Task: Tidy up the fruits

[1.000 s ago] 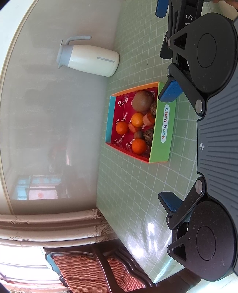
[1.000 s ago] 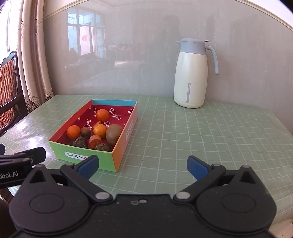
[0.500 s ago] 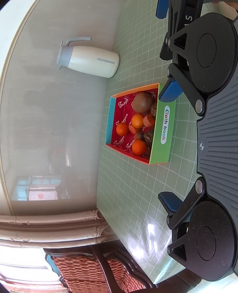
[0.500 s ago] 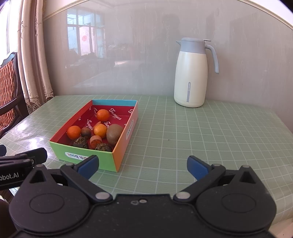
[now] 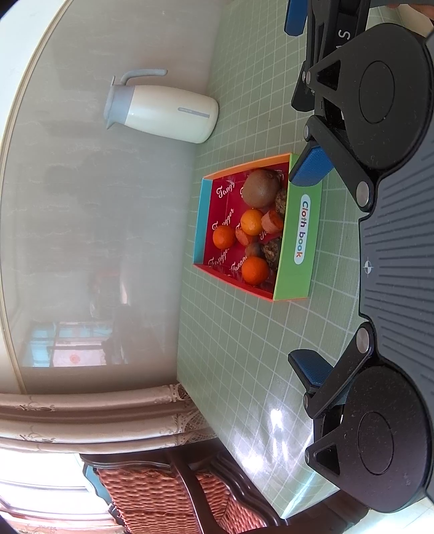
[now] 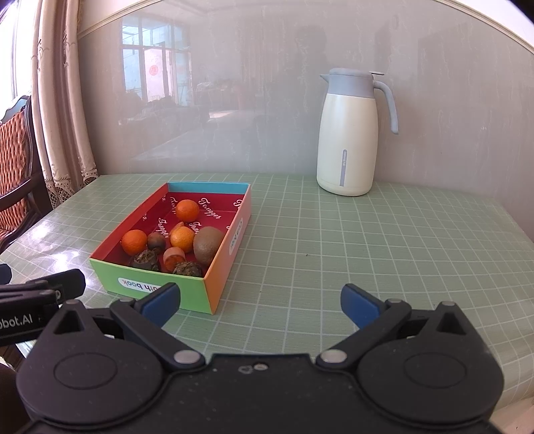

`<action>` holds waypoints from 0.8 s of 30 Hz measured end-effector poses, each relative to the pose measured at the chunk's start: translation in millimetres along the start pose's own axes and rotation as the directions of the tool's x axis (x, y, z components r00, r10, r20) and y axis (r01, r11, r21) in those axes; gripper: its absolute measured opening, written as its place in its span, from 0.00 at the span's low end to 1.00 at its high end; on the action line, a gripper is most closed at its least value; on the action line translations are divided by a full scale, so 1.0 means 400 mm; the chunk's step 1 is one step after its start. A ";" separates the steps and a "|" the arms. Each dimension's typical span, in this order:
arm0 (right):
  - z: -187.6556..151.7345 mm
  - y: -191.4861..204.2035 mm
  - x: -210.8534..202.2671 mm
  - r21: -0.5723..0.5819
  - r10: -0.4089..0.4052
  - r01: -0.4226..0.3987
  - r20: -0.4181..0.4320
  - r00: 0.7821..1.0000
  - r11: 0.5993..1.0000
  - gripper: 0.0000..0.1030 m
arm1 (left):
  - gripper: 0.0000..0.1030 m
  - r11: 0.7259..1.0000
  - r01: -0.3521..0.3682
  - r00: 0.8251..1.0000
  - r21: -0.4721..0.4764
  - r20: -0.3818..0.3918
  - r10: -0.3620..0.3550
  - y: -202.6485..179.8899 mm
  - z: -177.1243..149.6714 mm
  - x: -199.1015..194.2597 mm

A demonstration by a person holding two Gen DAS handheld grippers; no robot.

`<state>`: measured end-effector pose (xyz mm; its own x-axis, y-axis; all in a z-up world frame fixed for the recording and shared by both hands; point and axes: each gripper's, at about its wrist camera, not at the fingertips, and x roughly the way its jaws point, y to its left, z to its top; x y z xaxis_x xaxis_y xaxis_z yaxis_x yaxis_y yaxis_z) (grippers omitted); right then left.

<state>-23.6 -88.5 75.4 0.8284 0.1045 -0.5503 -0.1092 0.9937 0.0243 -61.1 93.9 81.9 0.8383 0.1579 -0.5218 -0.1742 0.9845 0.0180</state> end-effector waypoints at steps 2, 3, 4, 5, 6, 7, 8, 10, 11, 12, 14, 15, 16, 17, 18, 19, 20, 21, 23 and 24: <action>0.000 0.000 0.001 0.000 0.001 -0.001 -0.001 1.000 1.000 1.00 | 1.00 1.000 -0.001 1.000 0.000 0.001 0.001 -0.001 0.001 -0.001; 0.000 0.000 0.000 0.000 0.000 0.000 -0.001 1.000 1.000 1.00 | 1.00 1.000 0.000 1.000 0.000 0.001 0.000 0.000 0.001 -0.001; 0.000 0.001 0.000 0.000 0.001 -0.001 -0.001 1.000 1.000 1.00 | 1.00 1.000 0.000 1.000 -0.001 0.001 0.000 0.000 0.002 -0.001; 0.000 0.001 0.000 0.000 0.002 -0.002 0.000 1.000 1.000 1.00 | 1.00 1.000 0.000 1.000 -0.002 0.001 0.000 0.000 0.001 -0.001; 0.000 0.001 0.000 0.000 0.002 -0.002 0.000 1.000 1.000 1.00 | 1.00 1.000 0.000 1.000 -0.003 0.001 0.000 0.000 0.003 0.000; 0.000 0.001 0.000 0.000 0.001 -0.001 -0.001 1.000 1.000 1.00 | 1.00 1.000 0.000 1.000 -0.003 0.001 0.000 0.001 0.003 -0.001; 0.000 0.001 0.001 0.000 0.002 -0.002 -0.001 1.000 1.000 1.00 | 1.00 1.000 -0.001 1.000 -0.003 0.001 0.001 0.000 0.004 -0.001; 0.000 0.001 0.000 0.000 0.002 -0.002 -0.001 1.000 1.000 1.00 | 1.00 1.000 -0.004 1.000 -0.001 0.001 0.004 0.001 0.004 -0.001; 0.000 0.000 0.000 0.000 0.001 -0.001 -0.001 1.000 1.000 1.00 | 1.00 1.000 -0.004 1.000 -0.001 0.001 0.004 0.001 0.004 -0.001; 0.000 0.000 0.000 -0.001 0.002 -0.002 -0.001 1.000 1.000 1.00 | 1.00 1.000 -0.003 1.000 -0.001 0.000 0.003 0.002 0.004 0.000; 0.000 0.001 0.001 -0.001 0.002 -0.002 -0.002 1.000 1.000 1.00 | 1.00 1.000 -0.004 1.000 -0.001 -0.001 0.004 0.001 0.004 0.000; 0.000 0.001 0.001 -0.001 0.002 -0.002 -0.001 1.000 1.000 1.00 | 1.00 1.000 -0.003 1.000 -0.001 -0.002 0.003 0.002 0.004 0.000; 0.000 0.001 0.001 -0.001 0.002 -0.002 -0.002 1.000 1.000 1.00 | 1.00 1.000 -0.002 1.000 -0.001 -0.002 0.002 0.002 0.004 0.001; 0.000 0.001 0.001 -0.001 0.002 -0.002 -0.002 1.000 1.000 1.00 | 1.00 1.000 -0.002 1.000 -0.001 -0.003 0.002 0.002 0.005 0.001; 0.000 0.001 0.001 -0.001 0.002 -0.002 -0.002 1.000 1.000 1.00 | 1.00 1.000 -0.002 1.000 -0.002 -0.004 0.002 0.003 0.004 0.002; 0.000 0.001 0.001 -0.002 0.002 -0.002 -0.002 1.000 1.000 1.00 | 1.00 1.000 -0.001 1.000 -0.002 -0.005 0.001 0.003 0.004 0.002; 0.000 0.001 0.001 -0.002 0.002 -0.002 -0.002 1.000 1.000 1.00 | 1.00 1.000 0.000 1.000 -0.002 -0.007 0.000 0.004 0.004 0.003; 0.000 0.001 0.001 -0.002 0.002 -0.002 -0.002 1.000 1.000 1.00 | 1.00 1.000 0.000 1.000 -0.002 -0.007 0.000 0.005 0.004 0.003; 0.000 0.001 0.001 -0.001 0.003 -0.003 -0.002 1.000 1.000 1.00 | 1.00 1.000 0.000 1.000 -0.004 -0.007 0.000 0.006 0.004 0.003; 0.000 0.001 0.001 -0.001 0.002 -0.002 -0.002 1.000 1.000 1.00 | 1.00 1.000 0.000 1.000 -0.004 -0.008 0.000 0.007 0.004 0.004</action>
<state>-23.3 -88.0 75.1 0.8271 0.1065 -0.5519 -0.1116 0.9935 0.0245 -59.4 96.8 82.7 0.8342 0.1571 -0.5286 -0.1760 0.9843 0.0147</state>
